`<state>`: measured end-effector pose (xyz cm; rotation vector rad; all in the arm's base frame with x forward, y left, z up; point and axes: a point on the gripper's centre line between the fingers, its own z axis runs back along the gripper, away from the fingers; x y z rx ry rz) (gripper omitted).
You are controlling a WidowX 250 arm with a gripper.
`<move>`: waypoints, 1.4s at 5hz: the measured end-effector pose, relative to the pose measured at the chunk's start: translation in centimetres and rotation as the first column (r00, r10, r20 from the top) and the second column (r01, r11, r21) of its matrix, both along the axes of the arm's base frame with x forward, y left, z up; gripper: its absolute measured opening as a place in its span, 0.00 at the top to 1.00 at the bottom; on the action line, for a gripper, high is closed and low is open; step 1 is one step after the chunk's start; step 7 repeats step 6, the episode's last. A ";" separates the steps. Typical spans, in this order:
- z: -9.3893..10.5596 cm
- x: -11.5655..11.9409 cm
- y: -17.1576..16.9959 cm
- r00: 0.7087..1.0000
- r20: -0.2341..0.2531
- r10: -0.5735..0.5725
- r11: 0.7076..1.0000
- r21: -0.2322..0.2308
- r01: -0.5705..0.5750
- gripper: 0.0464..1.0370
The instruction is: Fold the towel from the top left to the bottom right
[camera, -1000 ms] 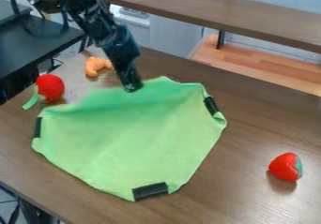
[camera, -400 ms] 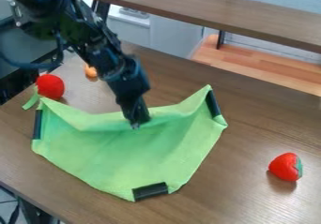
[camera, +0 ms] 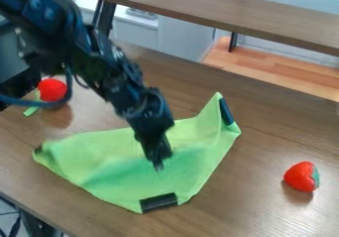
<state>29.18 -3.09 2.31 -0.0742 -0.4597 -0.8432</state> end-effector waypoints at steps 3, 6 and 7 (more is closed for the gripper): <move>-0.5 -1.2 -2.2 0.997 0.049 0.063 0.998 0.006 -0.064 0.54; -0.5 -1.2 -2.2 0.997 0.048 0.062 0.998 0.008 -0.062 0.03; -0.5 -1.2 -2.2 0.997 0.048 0.062 0.998 0.008 -0.062 0.03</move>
